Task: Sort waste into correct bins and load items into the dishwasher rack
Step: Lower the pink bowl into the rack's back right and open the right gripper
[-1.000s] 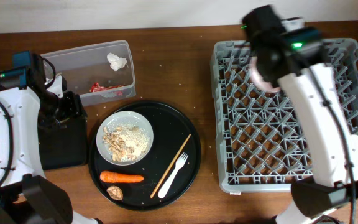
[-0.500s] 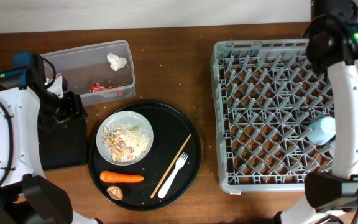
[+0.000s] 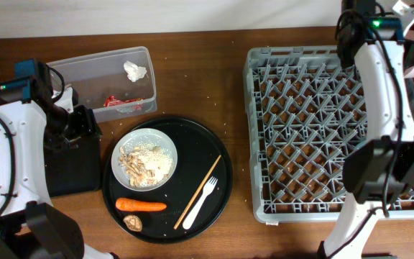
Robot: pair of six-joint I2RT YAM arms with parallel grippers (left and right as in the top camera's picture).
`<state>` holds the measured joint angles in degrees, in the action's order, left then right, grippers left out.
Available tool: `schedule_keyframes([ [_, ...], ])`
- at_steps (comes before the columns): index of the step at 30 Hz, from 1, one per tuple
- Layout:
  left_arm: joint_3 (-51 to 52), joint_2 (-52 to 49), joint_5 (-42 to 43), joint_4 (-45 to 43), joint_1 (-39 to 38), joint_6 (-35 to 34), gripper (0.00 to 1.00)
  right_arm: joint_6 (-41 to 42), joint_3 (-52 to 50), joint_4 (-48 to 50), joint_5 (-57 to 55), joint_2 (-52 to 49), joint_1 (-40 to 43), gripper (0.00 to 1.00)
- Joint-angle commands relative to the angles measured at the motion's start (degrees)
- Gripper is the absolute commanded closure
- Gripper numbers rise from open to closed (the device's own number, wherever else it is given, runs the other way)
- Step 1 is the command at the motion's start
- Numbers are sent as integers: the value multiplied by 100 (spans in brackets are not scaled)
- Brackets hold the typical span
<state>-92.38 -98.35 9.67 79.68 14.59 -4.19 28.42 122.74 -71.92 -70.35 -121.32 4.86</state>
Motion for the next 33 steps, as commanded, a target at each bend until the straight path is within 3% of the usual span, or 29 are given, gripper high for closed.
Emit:
schedule_keyframes([
  [1,-35,92,63,-9,4,-52,35,59,15,20,-186,-378,42,96],
  [9,-35,92,66,-15,4,-55,35,83,-109,22,409,-702,-74,96],
  [19,-35,92,68,-7,4,-57,35,385,-1213,299,435,-702,-409,96],
  [33,-35,92,66,-9,4,-55,35,385,-1259,-81,964,-702,-1019,96],
])
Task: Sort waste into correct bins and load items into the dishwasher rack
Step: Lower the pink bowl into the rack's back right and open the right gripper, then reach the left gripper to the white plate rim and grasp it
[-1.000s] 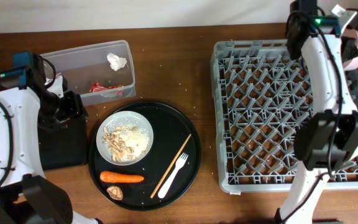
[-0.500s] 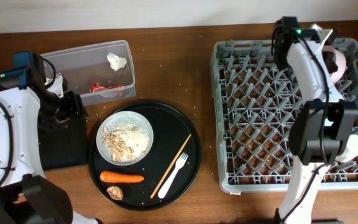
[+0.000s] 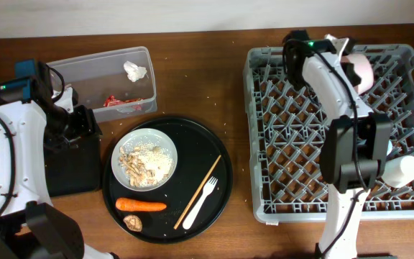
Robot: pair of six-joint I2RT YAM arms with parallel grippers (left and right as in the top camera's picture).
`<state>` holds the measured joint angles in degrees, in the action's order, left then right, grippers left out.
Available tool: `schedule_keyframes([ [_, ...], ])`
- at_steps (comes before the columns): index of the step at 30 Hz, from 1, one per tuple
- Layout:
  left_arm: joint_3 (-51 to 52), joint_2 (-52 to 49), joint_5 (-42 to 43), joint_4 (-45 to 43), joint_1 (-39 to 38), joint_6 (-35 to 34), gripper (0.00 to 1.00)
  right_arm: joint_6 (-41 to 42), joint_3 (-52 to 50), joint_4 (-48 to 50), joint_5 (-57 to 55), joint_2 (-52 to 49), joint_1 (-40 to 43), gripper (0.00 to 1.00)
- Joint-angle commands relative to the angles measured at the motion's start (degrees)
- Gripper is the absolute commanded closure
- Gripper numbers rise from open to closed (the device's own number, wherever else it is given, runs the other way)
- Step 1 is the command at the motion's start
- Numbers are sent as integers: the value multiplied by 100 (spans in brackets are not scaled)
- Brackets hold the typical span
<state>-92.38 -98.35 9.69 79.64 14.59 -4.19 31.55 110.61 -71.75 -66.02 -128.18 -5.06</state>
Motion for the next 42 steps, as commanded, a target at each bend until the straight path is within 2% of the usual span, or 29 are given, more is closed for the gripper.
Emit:
schedule_keyframes([
  [1,-35,92,63,-4,4,-55,35,70,-46,-149,619,-15,-31,96],
  [10,-35,92,63,-9,4,-55,35,72,-46,-785,1613,-4,-164,94],
  [15,-35,92,63,-7,4,-55,35,68,-46,-938,2197,26,-352,79],
  [19,-35,92,63,-4,4,-55,35,72,-46,-1110,2658,278,-404,78],
  [23,-35,92,61,-4,4,-52,35,70,-44,-1172,2879,984,-374,76],
  [25,-35,92,61,-4,4,-52,34,66,-44,-1174,3060,1460,-299,65],
  [26,-35,92,61,-2,4,-52,34,63,-46,-1189,3191,1733,-216,56],
  [28,-35,92,63,0,4,-55,33,17,-46,-1198,3556,2181,0,29],
  [29,-35,92,63,0,4,-55,28,-157,-46,-1217,3860,2389,144,22],
  [32,-35,92,66,39,4,-55,25,-1034,-46,-1270,5077,2837,662,22],
  [35,-35,92,63,92,-13,-55,25,-1381,-46,-1493,5956,3097,1172,22],
  [39,-35,92,63,103,-256,-55,25,-1659,-46,-1875,6592,3322,1797,22],
  [42,-35,92,59,83,-721,-55,25,-1937,-46,-2267,6741,3416,2103,22],
])
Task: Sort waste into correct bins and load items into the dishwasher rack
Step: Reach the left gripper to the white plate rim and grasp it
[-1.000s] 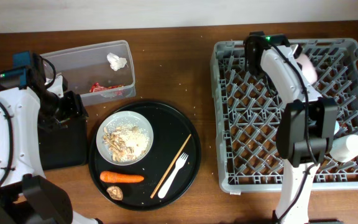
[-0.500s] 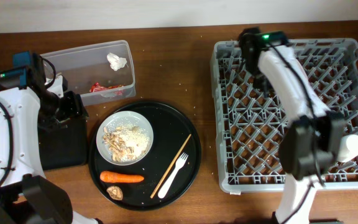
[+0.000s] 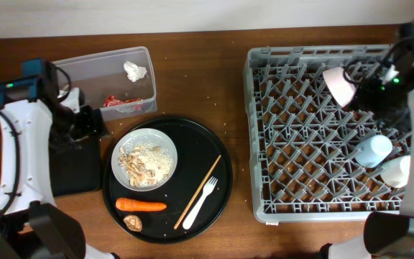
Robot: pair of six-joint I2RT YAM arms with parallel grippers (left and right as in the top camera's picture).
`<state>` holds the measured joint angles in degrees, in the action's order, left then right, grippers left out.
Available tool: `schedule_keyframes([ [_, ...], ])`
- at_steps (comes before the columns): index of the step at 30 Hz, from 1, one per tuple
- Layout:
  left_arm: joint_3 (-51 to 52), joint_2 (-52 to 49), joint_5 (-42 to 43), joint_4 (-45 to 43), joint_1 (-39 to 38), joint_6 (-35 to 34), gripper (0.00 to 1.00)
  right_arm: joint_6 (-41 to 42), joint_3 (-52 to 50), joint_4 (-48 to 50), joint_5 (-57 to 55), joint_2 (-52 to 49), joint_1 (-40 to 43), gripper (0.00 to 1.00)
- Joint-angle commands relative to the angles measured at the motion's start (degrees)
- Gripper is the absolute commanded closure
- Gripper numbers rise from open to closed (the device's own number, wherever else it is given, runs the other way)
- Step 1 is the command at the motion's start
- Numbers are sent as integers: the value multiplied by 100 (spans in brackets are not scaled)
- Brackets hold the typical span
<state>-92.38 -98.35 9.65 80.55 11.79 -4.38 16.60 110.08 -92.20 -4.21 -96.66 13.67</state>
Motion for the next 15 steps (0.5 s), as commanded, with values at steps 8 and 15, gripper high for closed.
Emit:
schedule_keyframes([
  [8,-33,85,66,-114,-1696,-37,13,-1128,-227,-514,1244,437,247,22],
  [15,380,52,68,-811,-2557,-273,4,-1193,-1134,-402,1322,686,249,22],
])
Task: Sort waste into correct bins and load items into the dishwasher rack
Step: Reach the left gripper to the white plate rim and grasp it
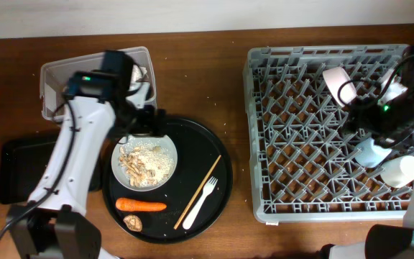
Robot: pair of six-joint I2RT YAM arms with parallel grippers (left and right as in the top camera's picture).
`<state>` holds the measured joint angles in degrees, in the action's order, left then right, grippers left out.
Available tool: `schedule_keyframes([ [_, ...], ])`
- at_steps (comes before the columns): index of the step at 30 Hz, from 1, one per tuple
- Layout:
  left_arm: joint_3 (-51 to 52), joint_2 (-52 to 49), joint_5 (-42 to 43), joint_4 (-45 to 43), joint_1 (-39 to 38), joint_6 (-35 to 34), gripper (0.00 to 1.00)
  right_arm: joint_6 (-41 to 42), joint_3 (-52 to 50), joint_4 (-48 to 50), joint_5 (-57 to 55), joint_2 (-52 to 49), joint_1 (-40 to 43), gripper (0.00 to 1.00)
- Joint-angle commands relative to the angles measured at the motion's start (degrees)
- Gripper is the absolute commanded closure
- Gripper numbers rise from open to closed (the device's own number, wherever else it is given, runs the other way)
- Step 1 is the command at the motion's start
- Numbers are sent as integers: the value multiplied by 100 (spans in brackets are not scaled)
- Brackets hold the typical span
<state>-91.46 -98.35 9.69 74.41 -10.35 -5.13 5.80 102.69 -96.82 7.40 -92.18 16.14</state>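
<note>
A white plate of food scraps [144, 160] sits on the round black tray [221, 155], along with a carrot [141, 205], a chopstick [198, 191], a white fork [202, 199] and a brown scrap [132, 222]. My left gripper [146, 122] hovers at the plate's far rim and looks open and empty. A pink-and-white cup [336, 83] lies in the grey dishwasher rack [264, 129]. My right gripper [352, 121] is over the rack just below that cup, apart from it and seemingly open.
The clear bin [63, 79] at the back left holds a paper wad [139, 72] and is partly covered by my left arm. A black bin [27, 169] lies at the left edge. A light blue cup [371, 151] and a white cup [401, 169] sit in the rack's right side.
My left gripper has gone from over the black bin to the far rim of the plate on the tray. My right gripper has dropped away from the pink-and-white cup, which stays in the rack.
First my right gripper held the pink-and-white cup beyond the rack's far right corner while the left stayed over the black bin. Then the cup was over the rack's back, then low in the rack beside the gripper. Now it lies free, and the left gripper is at the plate.
</note>
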Motion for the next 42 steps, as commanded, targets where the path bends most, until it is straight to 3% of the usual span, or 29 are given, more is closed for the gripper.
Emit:
schedule_keyframes([
  [1,415,35,59,-348,-461,-197,1,-114,-581,125,162,308,0,22],
  [6,905,-291,57,-1025,-896,-197,1,-140,-1449,407,164,697,0,22],
  [13,942,-957,44,-1292,-1038,-238,1,-157,-1912,511,164,922,0,22],
  [16,942,-1154,42,-1307,-1038,-260,8,-155,-1912,516,164,922,0,22],
  [23,979,-1615,42,-1547,-1051,-326,11,-155,-1912,538,164,922,0,22],
  [24,979,-1683,44,-1554,-1058,-323,15,-155,-1912,538,164,922,0,22],
  [29,979,-1987,66,-1657,-1102,-323,20,-155,-1912,557,164,922,0,22],
  [36,986,-2015,63,-1740,-1158,-326,22,-155,-1912,579,164,922,0,22],
  [42,1220,-2017,59,-1902,-1281,-323,36,-155,-1912,577,164,922,0,22],
])
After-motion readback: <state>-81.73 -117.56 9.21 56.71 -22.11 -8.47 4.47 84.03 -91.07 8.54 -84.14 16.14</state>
